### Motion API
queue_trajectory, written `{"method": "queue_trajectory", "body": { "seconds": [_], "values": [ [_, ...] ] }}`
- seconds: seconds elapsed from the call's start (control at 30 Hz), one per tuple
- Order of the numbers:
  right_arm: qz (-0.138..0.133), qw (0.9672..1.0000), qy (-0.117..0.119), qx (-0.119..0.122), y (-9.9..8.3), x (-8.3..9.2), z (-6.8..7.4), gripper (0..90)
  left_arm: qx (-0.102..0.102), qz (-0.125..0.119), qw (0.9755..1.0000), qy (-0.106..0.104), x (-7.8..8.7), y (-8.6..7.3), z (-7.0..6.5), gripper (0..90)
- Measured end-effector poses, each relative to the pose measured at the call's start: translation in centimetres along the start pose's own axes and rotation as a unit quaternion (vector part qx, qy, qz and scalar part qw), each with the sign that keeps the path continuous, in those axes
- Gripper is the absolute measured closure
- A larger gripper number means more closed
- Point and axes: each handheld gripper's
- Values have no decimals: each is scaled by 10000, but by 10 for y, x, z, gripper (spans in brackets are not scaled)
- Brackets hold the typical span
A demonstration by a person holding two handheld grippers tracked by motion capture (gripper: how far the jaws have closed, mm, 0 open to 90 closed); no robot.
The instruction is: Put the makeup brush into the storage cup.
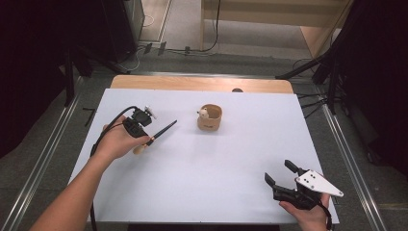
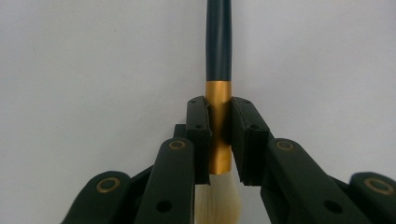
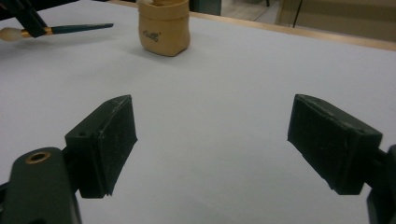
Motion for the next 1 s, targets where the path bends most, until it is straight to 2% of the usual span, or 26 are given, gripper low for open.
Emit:
{"method": "queue_trajectory", "body": {
  "seconds": [0.13,0.2,0.27,0.3,0.33,0.4,0.47,0.5,0.53,0.6,0.73,0.77,0.8,0.87,0.9,0.93,1.0],
  "values": [
    [-86,9998,168,66,6,-2,6,231,-115,11,9999,-57,11,0,-7,789],
    [-100,9995,237,174,9,-4,11,244,-204,23,9998,-47,16,0,-13,789],
    [-82,9990,315,316,11,-7,16,250,-400,32,9992,-88,24,3,-25,789],
    [-82,9990,315,316,11,-7,16,250,-400,32,9992,-88,24,3,-25,789],
    [-32,9983,425,402,14,-10,22,250,-437,1,9989,-142,26,5,-30,789],
    [11,9976,506,470,15,-12,25,255,-601,3,9981,-150,31,8,-41,789],
    [63,9963,614,599,18,-16,31,253,-769,10,9969,-184,35,12,-53,789],
    [82,9951,649,741,21,-19,36,253,-857,19,9961,-203,36,14,-58,789],
    [74,9945,666,799,22,-21,39,254,-996,15,9948,-235,39,17,-69,789],
    [70,9940,694,844,24,-22,41,255,-1056,17,9941,-256,39,18,-72,789],
    [-12,9917,798,1005,32,-28,50,293,-1233,-13,9914,-440,40,23,-90,789],
    [-36,9897,855,1147,36,-31,55,305,-1282,-3,9906,-470,40,25,-94,789],
    [-36,9897,855,1147,36,-31,55,305,-1321,2,9900,-498,40,26,-98,789],
    [10,9863,960,1345,41,-37,64,328,-1538,32,9866,-550,40,32,-115,789],
    [33,9848,1007,1412,42,-39,67,331,-1538,32,9866,-550,40,32,-115,788],
    [33,9848,1007,1412,42,-39,67,331,-1576,35,9857,-601,39,34,-121,788],
    [69,9812,1070,1607,43,-43,75,333,-1693,63,9834,-645,38,37,-129,789]
  ]
}}
Point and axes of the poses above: each handheld gripper's, and its own axes: x roughly backward along the jaws, y roughly out of its top, z roughly to its left, and after that the axes turned 8 degrees about -z, right-handed
